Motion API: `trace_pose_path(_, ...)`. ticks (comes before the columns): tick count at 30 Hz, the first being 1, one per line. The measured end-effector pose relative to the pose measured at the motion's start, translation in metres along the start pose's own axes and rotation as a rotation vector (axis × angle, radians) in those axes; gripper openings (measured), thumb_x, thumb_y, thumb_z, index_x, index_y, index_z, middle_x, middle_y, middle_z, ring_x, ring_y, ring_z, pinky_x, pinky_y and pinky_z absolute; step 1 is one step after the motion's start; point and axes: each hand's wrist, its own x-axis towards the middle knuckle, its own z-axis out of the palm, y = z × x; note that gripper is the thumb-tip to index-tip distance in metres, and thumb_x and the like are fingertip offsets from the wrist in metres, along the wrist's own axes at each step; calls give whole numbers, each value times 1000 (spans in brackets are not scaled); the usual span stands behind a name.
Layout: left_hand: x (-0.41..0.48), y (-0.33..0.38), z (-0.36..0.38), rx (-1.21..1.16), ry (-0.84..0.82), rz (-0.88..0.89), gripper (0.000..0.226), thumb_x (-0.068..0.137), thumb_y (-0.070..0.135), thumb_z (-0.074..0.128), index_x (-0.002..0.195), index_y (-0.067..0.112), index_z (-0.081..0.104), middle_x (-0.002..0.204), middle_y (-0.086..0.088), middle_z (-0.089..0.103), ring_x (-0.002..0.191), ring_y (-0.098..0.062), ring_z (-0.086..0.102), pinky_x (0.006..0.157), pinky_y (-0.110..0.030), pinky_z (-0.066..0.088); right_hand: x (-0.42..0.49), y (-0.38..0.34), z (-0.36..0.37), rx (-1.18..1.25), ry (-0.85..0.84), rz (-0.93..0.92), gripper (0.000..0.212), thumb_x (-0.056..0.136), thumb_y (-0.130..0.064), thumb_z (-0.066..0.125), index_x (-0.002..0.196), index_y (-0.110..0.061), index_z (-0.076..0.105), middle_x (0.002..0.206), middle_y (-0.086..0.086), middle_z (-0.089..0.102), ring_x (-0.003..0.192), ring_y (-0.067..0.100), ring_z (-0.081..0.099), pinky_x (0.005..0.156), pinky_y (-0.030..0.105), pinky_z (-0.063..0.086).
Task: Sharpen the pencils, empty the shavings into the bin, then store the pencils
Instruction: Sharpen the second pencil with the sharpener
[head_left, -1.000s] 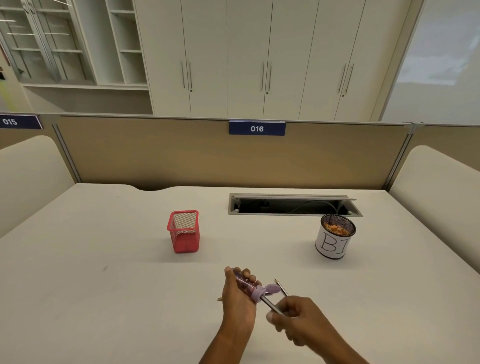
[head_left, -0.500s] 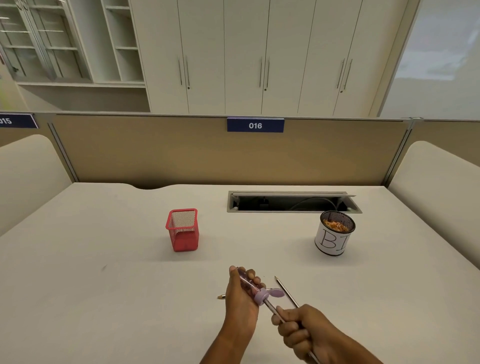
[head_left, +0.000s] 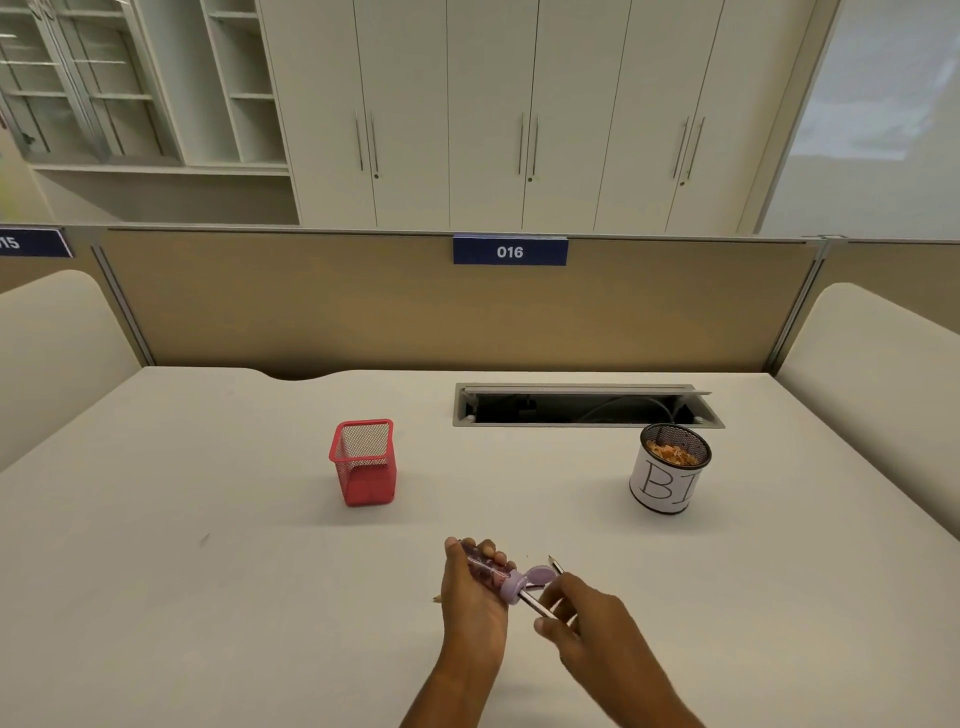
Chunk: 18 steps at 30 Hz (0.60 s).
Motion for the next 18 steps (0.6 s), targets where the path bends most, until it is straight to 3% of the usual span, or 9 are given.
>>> trace_pose_path(2, 0, -1, 2, -7, 13, 25, 36, 100, 32, 33, 73, 11, 46, 44, 0, 55, 37, -10, 53, 54, -25, 48, -1, 4, 9, -285, 132, -163, 28, 63, -8, 69, 77, -27, 54, 54, -15, 56, 44, -7, 48, 47, 13, 36)
trace_pose_path(4, 0, -1, 4, -8, 11, 35, 36, 100, 32, 33, 73, 12, 45, 43, 0, 55, 36, -10, 53, 53, -23, 48, 2, 8, 15, -465, 173, -277, 32, 45, -12, 74, 68, -26, 56, 47, -10, 57, 36, 3, 50, 39, 17, 34)
trace_pose_path(6, 0, -1, 4, 15, 16, 33, 36, 100, 32, 33, 72, 12, 45, 42, 0, 55, 36, -10, 53, 57, -27, 44, -1, 3, 16, -475, 144, -250, 18, 68, -6, 64, 71, -22, 58, 53, -9, 53, 45, 10, 49, 45, 21, 32)
trace_pose_path(8, 0, -1, 1, 43, 15, 27, 36, 100, 32, 32, 72, 12, 45, 43, 1, 54, 36, -10, 52, 54, -26, 44, 1, -5, 10, -113, 17, 35, 29, 91, -7, 46, 68, -20, 58, 52, -9, 44, 47, 8, 40, 48, 21, 27)
trace_pose_path(10, -1, 0, -1, 55, -3, 12, 37, 100, 32, 32, 72, 11, 45, 43, 1, 54, 36, -9, 51, 46, -21, 46, 2, -3, 1, 410, -195, 309, 39, 93, -7, 42, 58, -14, 58, 40, -9, 38, 33, 4, 28, 38, 17, 23)
trace_pose_path(13, -2, 5, 1, 24, -34, -19, 38, 100, 32, 32, 71, 10, 45, 43, -1, 54, 35, -10, 52, 43, -18, 48, 7, 1, -13, 968, -399, 642, 34, 90, -7, 41, 61, -4, 59, 41, -3, 33, 28, 4, 21, 28, 9, 15)
trace_pose_path(15, 2, 14, 1, -41, -35, -11, 39, 100, 34, 31, 70, 12, 44, 43, 0, 55, 36, -10, 53, 49, -21, 48, 7, 1, -22, 1187, -487, 725, 22, 79, -4, 48, 61, 1, 59, 41, 0, 32, 24, 4, 23, 26, 6, 16)
trace_pose_path(18, 13, 31, -6, -117, -22, 33, 39, 100, 37, 29, 69, 16, 42, 45, 3, 57, 38, -8, 55, 53, -23, 48, 1, 4, -29, 1255, -516, 684, 16, 70, -6, 51, 60, 3, 60, 40, 2, 33, 23, 5, 26, 26, 7, 16)
